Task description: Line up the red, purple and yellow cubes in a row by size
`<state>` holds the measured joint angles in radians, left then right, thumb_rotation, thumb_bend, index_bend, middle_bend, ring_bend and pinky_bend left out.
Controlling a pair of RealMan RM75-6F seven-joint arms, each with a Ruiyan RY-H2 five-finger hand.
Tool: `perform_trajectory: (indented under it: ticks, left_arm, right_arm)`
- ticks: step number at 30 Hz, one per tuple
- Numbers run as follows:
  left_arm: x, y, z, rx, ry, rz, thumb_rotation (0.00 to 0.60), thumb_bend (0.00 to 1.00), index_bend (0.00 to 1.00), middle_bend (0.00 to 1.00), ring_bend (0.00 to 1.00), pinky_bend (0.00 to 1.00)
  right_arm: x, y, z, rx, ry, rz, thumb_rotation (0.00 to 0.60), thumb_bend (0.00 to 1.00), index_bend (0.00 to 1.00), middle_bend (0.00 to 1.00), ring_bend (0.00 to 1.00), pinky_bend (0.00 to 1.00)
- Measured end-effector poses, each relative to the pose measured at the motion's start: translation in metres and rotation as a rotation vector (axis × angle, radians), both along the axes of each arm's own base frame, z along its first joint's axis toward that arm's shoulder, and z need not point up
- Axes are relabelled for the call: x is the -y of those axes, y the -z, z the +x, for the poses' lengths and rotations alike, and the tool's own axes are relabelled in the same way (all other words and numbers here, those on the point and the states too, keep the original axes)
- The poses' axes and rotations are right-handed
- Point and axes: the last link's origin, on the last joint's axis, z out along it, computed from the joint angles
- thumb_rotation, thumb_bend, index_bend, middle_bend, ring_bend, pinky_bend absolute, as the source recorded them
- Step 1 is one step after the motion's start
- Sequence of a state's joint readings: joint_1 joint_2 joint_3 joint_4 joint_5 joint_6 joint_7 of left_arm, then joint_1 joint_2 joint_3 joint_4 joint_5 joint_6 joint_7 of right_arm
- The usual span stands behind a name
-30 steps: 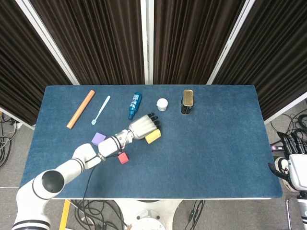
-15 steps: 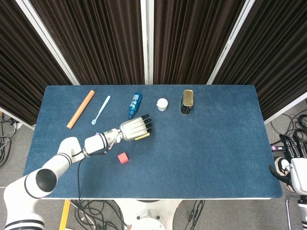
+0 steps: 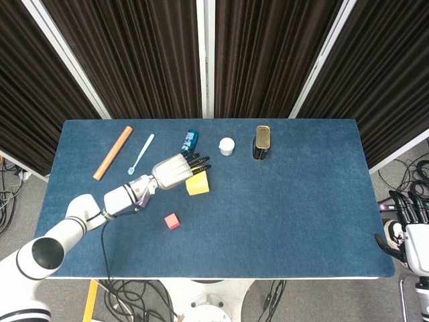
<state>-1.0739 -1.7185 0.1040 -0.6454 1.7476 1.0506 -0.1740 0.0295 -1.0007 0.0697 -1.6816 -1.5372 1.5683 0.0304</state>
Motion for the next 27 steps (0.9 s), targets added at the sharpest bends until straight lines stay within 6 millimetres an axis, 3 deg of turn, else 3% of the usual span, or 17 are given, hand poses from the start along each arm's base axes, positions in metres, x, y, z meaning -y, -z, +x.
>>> perform_trajectory:
  ticks: [9, 13, 16, 19, 23, 27]
  left_arm:
    - [0.017, -0.012, 0.007, 0.291, -0.193, -0.048, 0.6, 0.15, 0.12, 0.15, 0.17, 0.2]
    - [0.025, -0.023, 0.0, 0.351, -0.304, -0.053, 0.6, 0.13, 0.21, 0.15, 0.17, 0.2]
    - [0.035, -0.036, -0.016, 0.353, -0.393, -0.058, 0.6, 0.13, 0.26, 0.16, 0.17, 0.2]
    - [0.049, -0.047, -0.044, 0.304, -0.483, -0.053, 0.6, 0.13, 0.28, 0.19, 0.17, 0.2]
    - [0.068, -0.047, -0.083, 0.227, -0.586, -0.041, 0.6, 0.14, 0.29, 0.23, 0.17, 0.2]
    - [0.076, -0.041, -0.101, 0.204, -0.65, -0.047, 0.6, 0.18, 0.31, 0.28, 0.19, 0.2]
  right_arm:
    - [0.001, 0.002, -0.001, 0.008, -0.006, 0.01, 0.6, 0.13, 0.05, 0.1, 0.01, 0.13]
    - [0.003, 0.001, -0.002, 0.005, -0.006, 0.018, 0.6, 0.13, 0.05, 0.1, 0.01, 0.13]
    - [0.005, 0.003, -0.002, 0.007, -0.011, 0.031, 0.6, 0.13, 0.05, 0.1, 0.01, 0.13]
    - [0.008, 0.007, -0.001, 0.013, -0.023, 0.045, 0.6, 0.13, 0.05, 0.1, 0.01, 0.13]
    - [0.01, 0.009, 0.001, 0.013, -0.035, 0.056, 0.6, 0.13, 0.05, 0.1, 0.01, 0.13]
    - [0.011, 0.01, 0.003, 0.013, -0.042, 0.056, 0.6, 0.13, 0.05, 0.1, 0.01, 0.13]
